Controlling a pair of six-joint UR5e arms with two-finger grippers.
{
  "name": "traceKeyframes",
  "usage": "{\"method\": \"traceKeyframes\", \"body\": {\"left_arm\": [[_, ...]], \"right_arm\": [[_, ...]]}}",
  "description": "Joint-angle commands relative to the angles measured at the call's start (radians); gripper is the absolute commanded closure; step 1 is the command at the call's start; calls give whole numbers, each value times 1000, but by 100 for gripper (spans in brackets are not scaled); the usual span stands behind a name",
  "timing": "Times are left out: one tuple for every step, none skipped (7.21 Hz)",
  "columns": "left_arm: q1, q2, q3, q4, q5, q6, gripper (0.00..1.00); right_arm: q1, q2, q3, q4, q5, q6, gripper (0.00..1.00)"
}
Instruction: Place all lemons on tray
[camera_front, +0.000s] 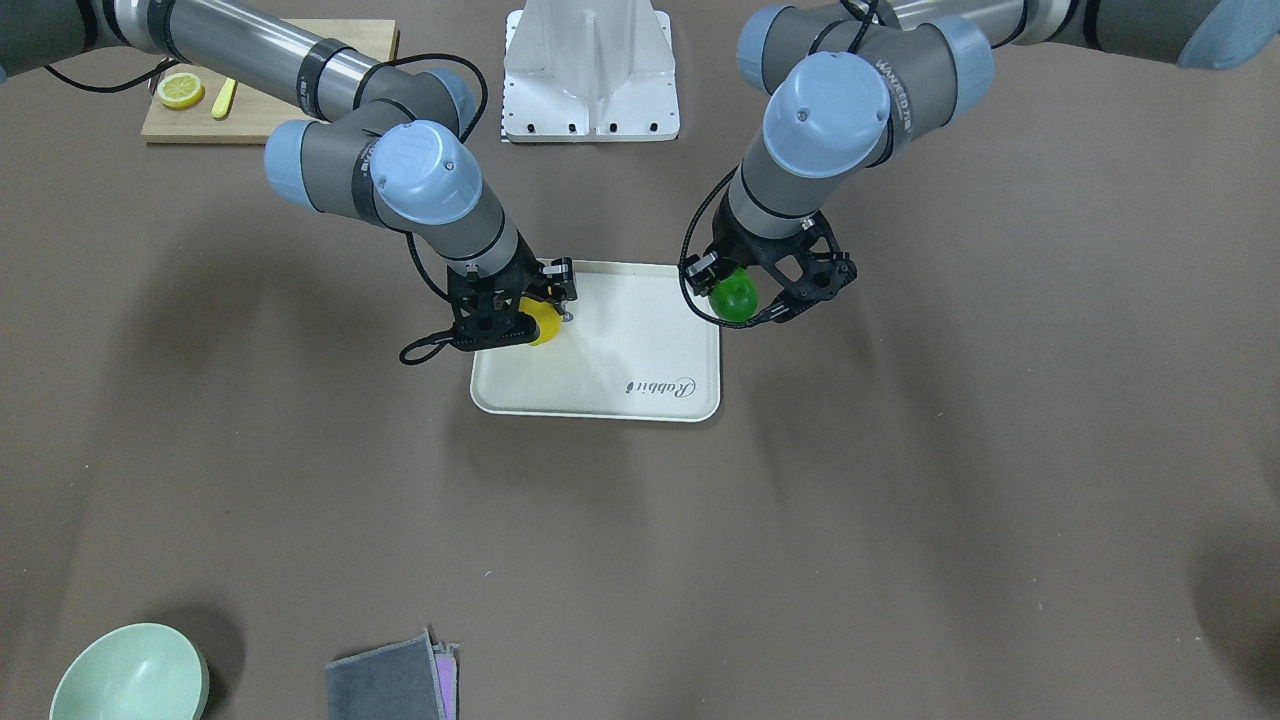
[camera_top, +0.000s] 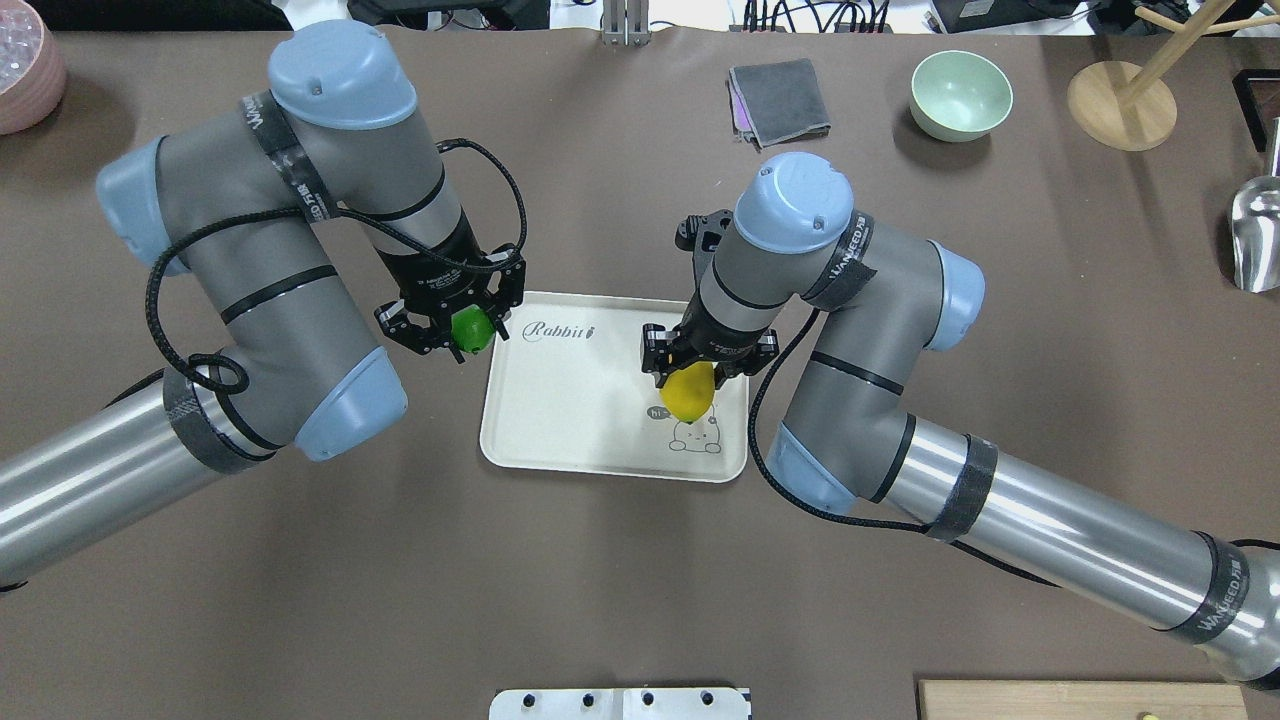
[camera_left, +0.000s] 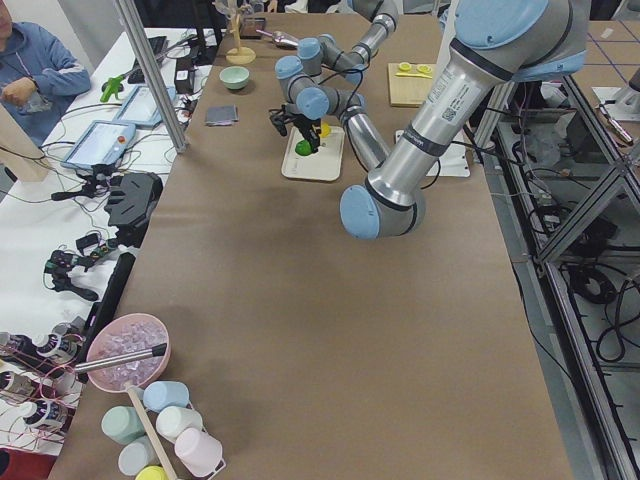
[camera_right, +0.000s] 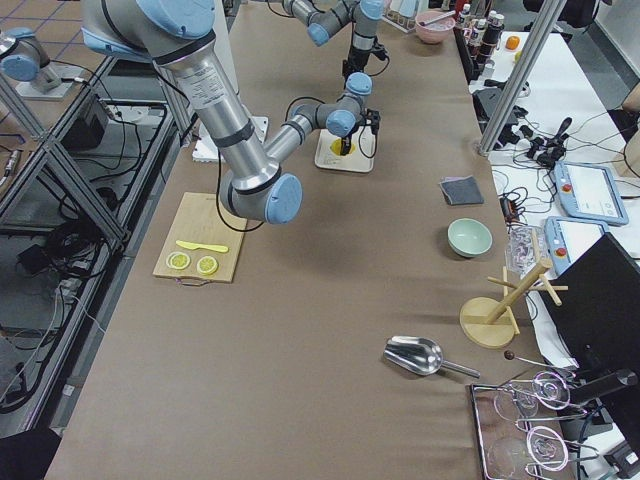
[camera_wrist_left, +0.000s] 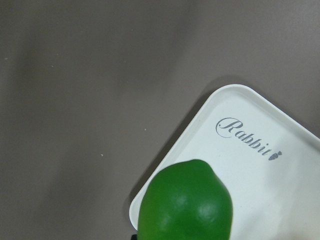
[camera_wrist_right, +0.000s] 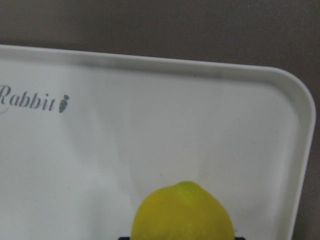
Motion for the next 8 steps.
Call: {"method": "traceKeyframes", "body": {"left_arm": [[22,-19,19,-8,25,-43,100],[43,-24,23,-34,50,-81,100],[57,-33,32,-51,59,-125,100],[69,-50,48,-51,59,-150,100],[89,-90,80,-52,99,-187,100],[129,-125,104,-54,154,-225,100],[135,-134,124,-75,159,-238,100],[141,-130,132,-95,160,-232,92]], "right_arm": [[20,6,6,0,-4,4,0],[79,-6,32,-3,26,3,0],[156,-51,63,-2,79,1,0],[228,-113,108,-2,104,-16,0],[279,-174,151,-2,114,-22,0],[331,-220,155,-3,99,-29,0],[394,-278,158,-6,85,-78,0],[482,-343,166,-11,91,-205,0]]}}
